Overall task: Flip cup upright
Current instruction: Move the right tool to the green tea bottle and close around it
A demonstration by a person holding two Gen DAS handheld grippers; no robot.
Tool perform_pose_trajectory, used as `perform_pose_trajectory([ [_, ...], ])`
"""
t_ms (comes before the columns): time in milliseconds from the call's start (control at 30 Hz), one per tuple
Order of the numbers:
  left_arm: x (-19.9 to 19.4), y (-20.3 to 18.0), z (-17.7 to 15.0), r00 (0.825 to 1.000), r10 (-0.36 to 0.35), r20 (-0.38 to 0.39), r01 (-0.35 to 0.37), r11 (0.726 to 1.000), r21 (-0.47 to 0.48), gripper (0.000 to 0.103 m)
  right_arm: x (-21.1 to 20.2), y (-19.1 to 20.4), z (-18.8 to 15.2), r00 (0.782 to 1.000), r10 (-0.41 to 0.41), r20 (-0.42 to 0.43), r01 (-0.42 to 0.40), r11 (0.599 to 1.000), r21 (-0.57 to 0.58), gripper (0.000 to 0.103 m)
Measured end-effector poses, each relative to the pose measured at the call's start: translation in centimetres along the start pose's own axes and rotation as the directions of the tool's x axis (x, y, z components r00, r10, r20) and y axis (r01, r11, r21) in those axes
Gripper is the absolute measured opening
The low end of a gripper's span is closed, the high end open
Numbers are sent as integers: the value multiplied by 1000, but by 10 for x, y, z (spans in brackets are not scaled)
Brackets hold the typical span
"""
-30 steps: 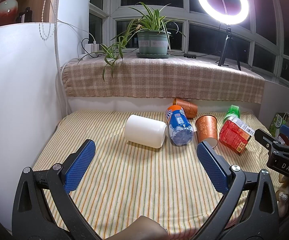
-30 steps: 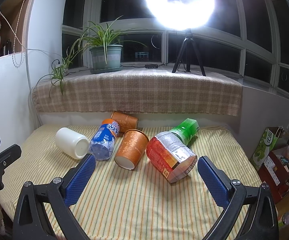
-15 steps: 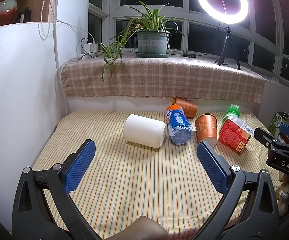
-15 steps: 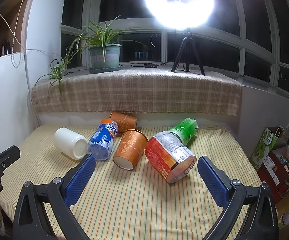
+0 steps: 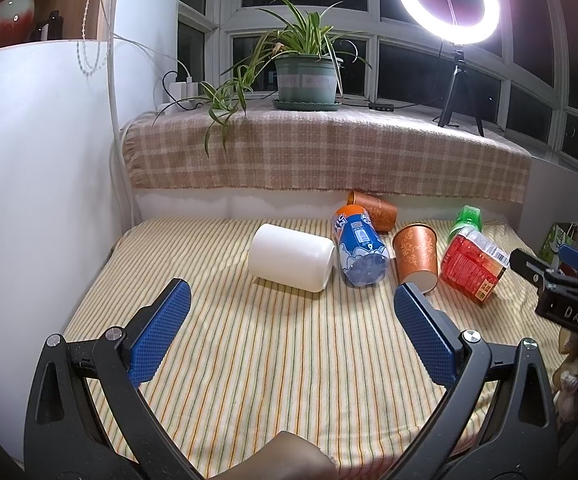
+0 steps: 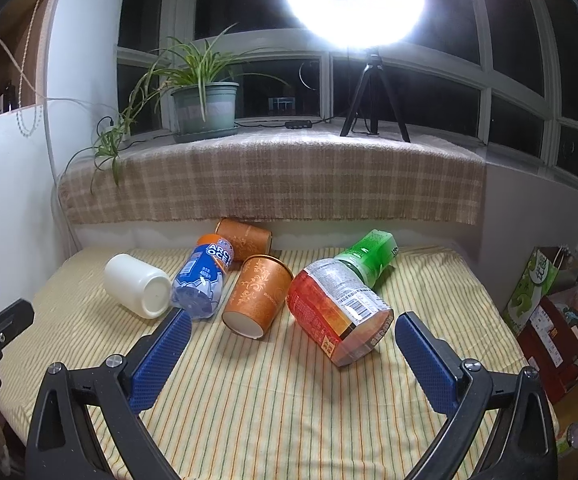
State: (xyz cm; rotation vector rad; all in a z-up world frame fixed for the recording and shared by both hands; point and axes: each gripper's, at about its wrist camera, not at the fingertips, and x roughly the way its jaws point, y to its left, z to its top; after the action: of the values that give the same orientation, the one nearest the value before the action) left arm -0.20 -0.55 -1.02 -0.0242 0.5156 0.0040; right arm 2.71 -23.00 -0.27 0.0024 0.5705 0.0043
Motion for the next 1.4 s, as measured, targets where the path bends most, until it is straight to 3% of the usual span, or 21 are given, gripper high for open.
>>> perform_pose_trajectory([
  [400, 6, 8, -3, 1000, 11, -23, -11, 1000, -8, 103, 29, -43, 25, 999, -7, -45, 11, 996, 87, 103],
  [767, 11, 12, -7, 999, 20, -40, -20, 1000, -3, 103, 97, -92, 55, 983, 8, -181, 24, 984, 177, 103],
  [1067, 17, 18, -10, 997, 26, -66, -26, 1000, -8, 103, 170, -127, 62, 946, 42, -321, 49, 961, 270, 101],
  [1400, 20, 22, -11, 996, 43, -77, -43, 999, -1, 103, 240, -159, 49, 879, 164, -447, 73, 881, 467, 90],
])
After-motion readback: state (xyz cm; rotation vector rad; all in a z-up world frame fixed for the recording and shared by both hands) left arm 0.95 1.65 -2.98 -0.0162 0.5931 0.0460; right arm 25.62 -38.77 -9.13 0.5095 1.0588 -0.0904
